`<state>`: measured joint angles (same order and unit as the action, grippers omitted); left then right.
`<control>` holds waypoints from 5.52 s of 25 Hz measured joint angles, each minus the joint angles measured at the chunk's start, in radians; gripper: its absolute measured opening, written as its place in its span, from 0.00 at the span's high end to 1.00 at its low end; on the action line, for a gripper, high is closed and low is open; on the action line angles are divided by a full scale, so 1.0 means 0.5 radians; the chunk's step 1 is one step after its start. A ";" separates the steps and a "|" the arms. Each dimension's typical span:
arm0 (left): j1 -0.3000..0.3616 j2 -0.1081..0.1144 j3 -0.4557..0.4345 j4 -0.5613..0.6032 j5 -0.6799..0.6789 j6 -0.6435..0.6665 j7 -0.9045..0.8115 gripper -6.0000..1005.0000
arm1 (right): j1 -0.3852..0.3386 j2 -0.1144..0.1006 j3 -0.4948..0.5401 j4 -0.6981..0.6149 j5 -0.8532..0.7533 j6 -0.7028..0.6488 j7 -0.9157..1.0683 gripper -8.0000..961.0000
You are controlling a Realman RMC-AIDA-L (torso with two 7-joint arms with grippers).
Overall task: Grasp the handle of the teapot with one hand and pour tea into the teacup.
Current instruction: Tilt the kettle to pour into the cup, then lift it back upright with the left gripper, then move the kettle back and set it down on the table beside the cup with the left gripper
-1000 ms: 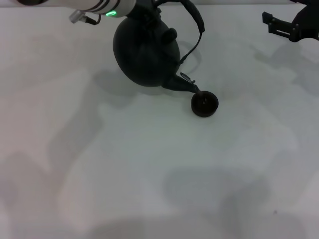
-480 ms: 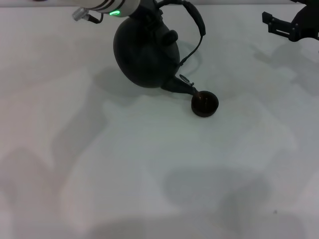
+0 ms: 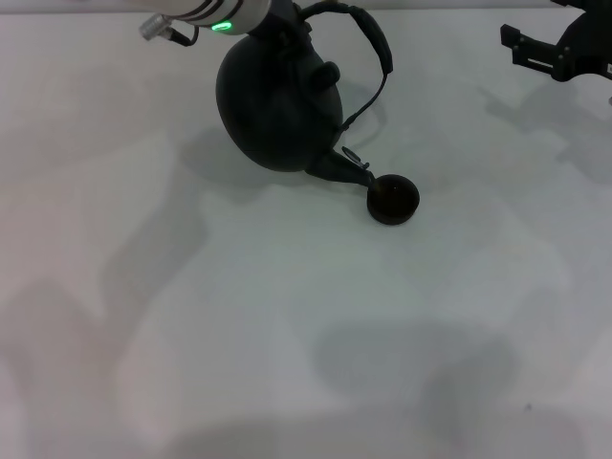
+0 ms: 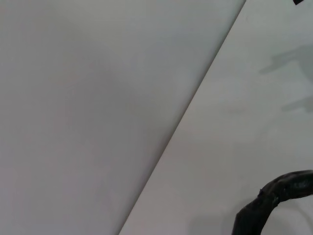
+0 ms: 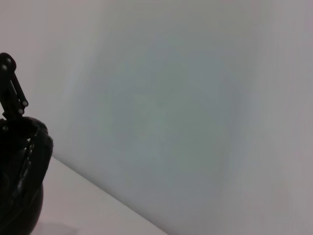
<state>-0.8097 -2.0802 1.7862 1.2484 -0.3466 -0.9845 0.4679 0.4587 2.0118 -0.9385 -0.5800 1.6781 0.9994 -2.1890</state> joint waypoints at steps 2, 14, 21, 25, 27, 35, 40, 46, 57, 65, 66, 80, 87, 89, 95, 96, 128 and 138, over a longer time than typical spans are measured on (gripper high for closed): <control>0.000 0.000 0.000 0.000 0.000 -0.001 0.000 0.87 | 0.005 0.000 0.001 0.012 0.000 -0.001 -0.001 0.10; -0.001 0.003 -0.013 -0.039 0.000 0.001 0.000 0.87 | 0.015 0.002 -0.001 0.026 0.000 -0.008 -0.003 0.10; 0.011 0.000 -0.021 -0.040 -0.006 0.019 0.000 0.87 | 0.019 0.002 0.003 0.049 0.000 -0.008 -0.003 0.10; 0.017 -0.002 -0.030 -0.029 -0.025 0.023 -0.011 0.87 | 0.019 0.002 0.005 0.054 0.000 -0.008 -0.003 0.10; 0.028 -0.002 -0.044 -0.023 -0.047 0.027 -0.022 0.87 | 0.019 0.002 0.007 0.064 0.000 -0.008 -0.003 0.10; 0.148 0.006 -0.239 0.035 -0.256 0.096 0.091 0.87 | 0.021 0.002 0.004 0.075 0.000 -0.013 -0.003 0.10; 0.241 0.007 -0.397 0.060 -0.457 0.098 0.301 0.87 | 0.024 0.001 0.000 0.076 0.000 -0.015 -0.003 0.10; 0.416 0.010 -0.626 0.080 -0.858 0.099 0.711 0.87 | 0.029 -0.004 -0.008 0.075 -0.001 -0.025 0.008 0.10; 0.742 0.010 -0.851 -0.084 -1.788 0.115 1.676 0.87 | 0.034 -0.005 -0.013 0.074 -0.019 -0.016 0.024 0.10; 0.819 0.011 -1.031 -0.456 -2.399 0.001 2.198 0.87 | 0.023 -0.011 -0.027 0.065 -0.025 -0.012 0.067 0.10; 0.820 0.011 -1.058 -0.501 -2.442 -0.024 2.221 0.87 | 0.023 -0.011 -0.031 0.064 -0.026 -0.012 0.068 0.10; 0.862 0.004 -1.104 -1.024 -2.825 -0.161 2.746 0.87 | 0.018 -0.010 -0.061 0.056 -0.052 -0.011 0.072 0.10; 0.934 0.003 -1.111 -1.130 -2.894 -0.176 2.956 0.87 | 0.025 -0.011 -0.063 0.068 -0.052 -0.014 0.071 0.10; 0.962 0.003 -1.112 -1.138 -2.899 -0.178 3.024 0.87 | 0.026 -0.011 -0.065 0.069 -0.052 -0.014 0.071 0.10; 1.020 0.002 -1.103 -1.246 -3.083 -0.205 3.304 0.87 | 0.019 -0.011 -0.068 0.072 -0.052 -0.019 0.071 0.10; 1.026 0.001 -1.100 -1.277 -3.123 -0.225 3.375 0.87 | 0.018 -0.011 -0.068 0.073 -0.052 -0.019 0.071 0.10; 0.985 0.005 -1.161 -1.839 -3.620 -0.442 4.246 0.89 | 0.015 -0.002 -0.169 0.074 -0.052 -0.035 0.116 0.10; 0.977 0.002 -1.161 -1.887 -3.714 -0.431 4.304 0.88 | 0.015 -0.002 -0.169 0.077 -0.052 -0.049 0.117 0.10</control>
<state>-0.3210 -2.0791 1.2056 0.3047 -2.2034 -1.1999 2.6199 0.4663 2.0110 -1.0231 -0.5414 1.6521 0.9747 -2.1306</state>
